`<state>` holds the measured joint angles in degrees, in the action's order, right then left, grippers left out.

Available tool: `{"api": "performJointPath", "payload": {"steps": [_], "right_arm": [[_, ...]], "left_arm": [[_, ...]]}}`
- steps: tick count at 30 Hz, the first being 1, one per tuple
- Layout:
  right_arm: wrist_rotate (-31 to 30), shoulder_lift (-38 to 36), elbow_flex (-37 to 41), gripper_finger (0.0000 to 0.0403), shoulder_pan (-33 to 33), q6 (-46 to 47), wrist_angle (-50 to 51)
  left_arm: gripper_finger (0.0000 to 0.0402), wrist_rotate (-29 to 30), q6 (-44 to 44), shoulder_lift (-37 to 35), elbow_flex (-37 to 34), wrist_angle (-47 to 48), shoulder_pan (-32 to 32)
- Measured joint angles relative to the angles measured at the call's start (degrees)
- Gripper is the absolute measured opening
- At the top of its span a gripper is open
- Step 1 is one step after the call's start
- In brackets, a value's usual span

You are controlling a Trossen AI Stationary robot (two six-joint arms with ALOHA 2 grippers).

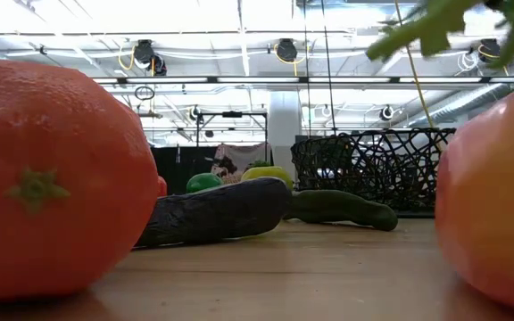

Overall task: Build produce basket
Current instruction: Put the green celery into the black woven basket

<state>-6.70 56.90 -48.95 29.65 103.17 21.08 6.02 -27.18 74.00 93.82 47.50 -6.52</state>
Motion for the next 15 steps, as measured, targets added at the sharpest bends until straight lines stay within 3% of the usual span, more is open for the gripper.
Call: {"api": "performJointPath", "payload": {"steps": [8,15], "right_arm": [[-8.60,0.02,-14.69,0.0009,-1.00,-8.34,15.43],[-17.71,0.02,-24.89,0.0009,-3.41,-19.66,19.22]], "left_arm": [[0.0026,1.54,0.23,-0.02,0.00,-0.12,-0.01],[0.0026,2.05,-0.60,-0.02,0.00,-0.21,-0.01]]}}
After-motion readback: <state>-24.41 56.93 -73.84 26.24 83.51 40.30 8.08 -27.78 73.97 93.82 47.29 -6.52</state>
